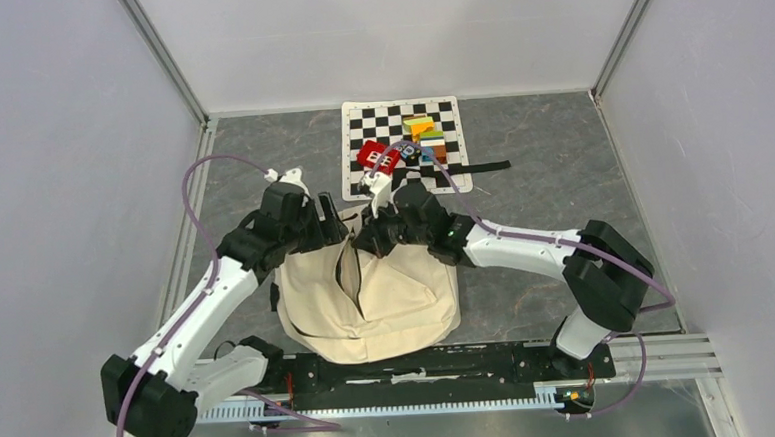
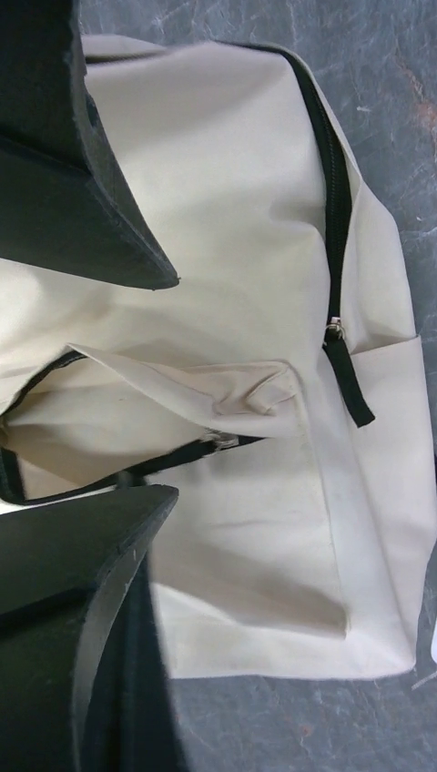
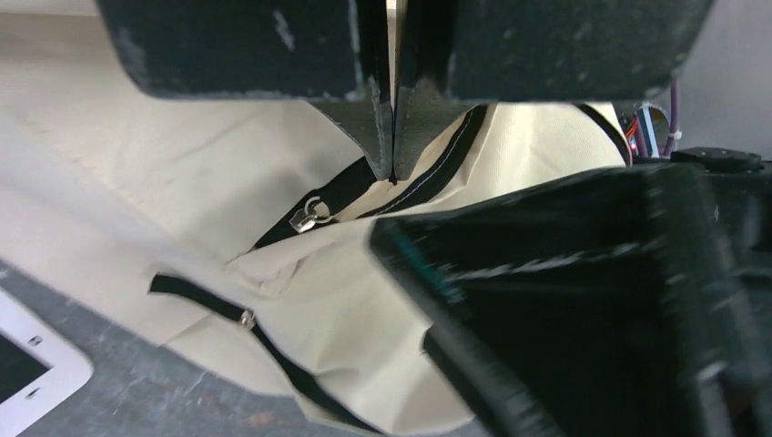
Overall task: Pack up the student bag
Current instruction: Zip the student bag at the center of the board.
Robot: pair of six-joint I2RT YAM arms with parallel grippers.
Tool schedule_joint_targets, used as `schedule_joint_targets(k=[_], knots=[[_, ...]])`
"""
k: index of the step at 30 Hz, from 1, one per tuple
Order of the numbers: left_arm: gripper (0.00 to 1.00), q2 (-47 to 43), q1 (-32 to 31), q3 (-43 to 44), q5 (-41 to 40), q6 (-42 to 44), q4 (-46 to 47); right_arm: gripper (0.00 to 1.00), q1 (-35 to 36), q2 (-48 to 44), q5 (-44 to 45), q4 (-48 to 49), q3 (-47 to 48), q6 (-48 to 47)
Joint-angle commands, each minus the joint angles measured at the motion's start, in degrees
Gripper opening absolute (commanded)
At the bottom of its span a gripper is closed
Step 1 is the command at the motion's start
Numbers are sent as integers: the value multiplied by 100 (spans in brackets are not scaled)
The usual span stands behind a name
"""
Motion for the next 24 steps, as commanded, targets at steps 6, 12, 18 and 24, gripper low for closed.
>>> schedule_joint_targets(k=[6, 12, 18, 24], knots=[[82, 1431, 190, 421, 666, 468, 744, 0, 429, -199, 162, 469, -422, 304], [73, 1951, 199, 484, 962, 721, 1026, 0, 458, -213, 190, 486, -431, 261], [46, 2183, 202, 527, 1071, 855, 1195, 0, 486, -237, 217, 355, -350, 176], [13, 2315, 200, 665, 1105, 997, 1248, 0, 584, -277, 259, 115, -278, 21]])
